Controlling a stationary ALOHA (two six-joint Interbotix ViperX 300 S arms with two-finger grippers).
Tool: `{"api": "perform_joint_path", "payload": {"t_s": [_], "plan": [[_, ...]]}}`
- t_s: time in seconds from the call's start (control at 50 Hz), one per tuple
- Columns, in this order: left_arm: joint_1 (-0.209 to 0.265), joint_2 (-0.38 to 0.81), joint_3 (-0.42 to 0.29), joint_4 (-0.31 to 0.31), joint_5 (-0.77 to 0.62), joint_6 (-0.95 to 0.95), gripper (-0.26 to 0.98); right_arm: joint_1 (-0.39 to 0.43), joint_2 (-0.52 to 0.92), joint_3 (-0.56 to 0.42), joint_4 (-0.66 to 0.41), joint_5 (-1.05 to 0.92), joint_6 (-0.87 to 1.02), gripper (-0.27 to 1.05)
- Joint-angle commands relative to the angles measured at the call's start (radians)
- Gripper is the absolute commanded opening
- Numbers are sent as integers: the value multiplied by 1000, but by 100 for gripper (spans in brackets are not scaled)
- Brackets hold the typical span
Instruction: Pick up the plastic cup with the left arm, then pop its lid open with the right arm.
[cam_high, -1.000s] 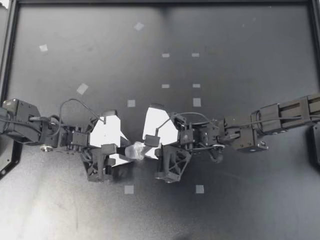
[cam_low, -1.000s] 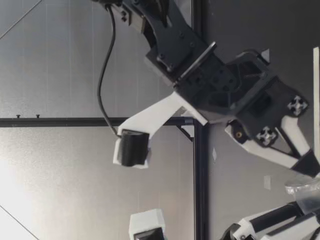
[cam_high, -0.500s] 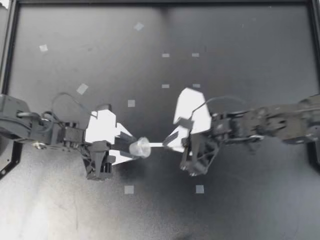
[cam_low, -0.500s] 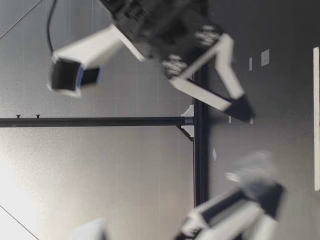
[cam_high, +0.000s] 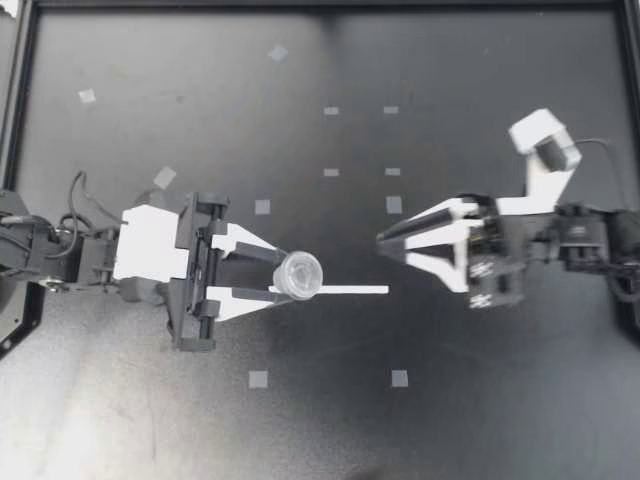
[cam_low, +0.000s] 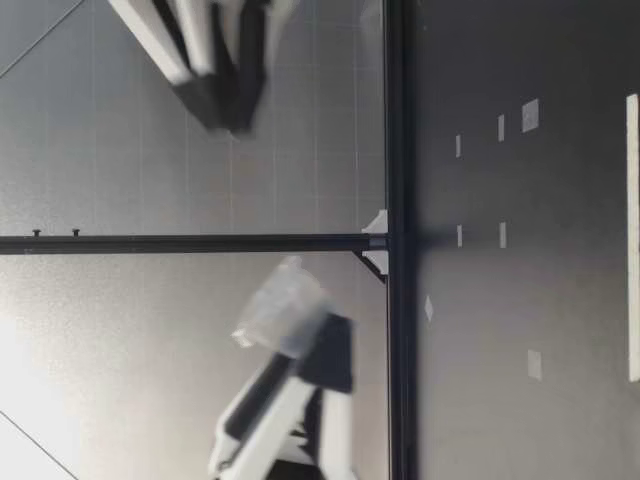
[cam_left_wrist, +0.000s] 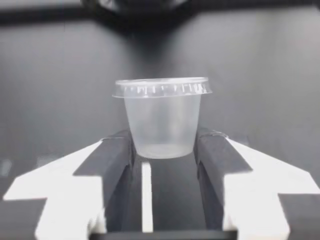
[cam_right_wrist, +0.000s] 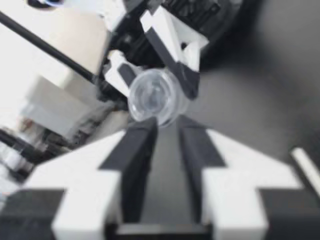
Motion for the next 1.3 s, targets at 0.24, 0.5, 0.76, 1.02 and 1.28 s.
{"api": "perform_joint_path", "payload": {"t_s": [0.24, 0.5, 0.76, 1.02, 1.28], "plan": [[0, -28, -25, -31, -81, 43, 14, 31, 167, -57, -178, -238, 249, 48], [0, -29, -31, -34, -81, 43, 14, -3, 290, -100, -175, -390, 298, 55], [0, -29, -31, -34, -81, 54, 13, -35, 337, -146, -173, -390, 337, 55], [0, -28, -25, -34, -81, 57, 13, -35, 341, -215, -192, -413, 359, 55], [0, -29, -14, -32, -78, 44, 13, -55, 181, -172, -209, -460, 308, 55]]}}
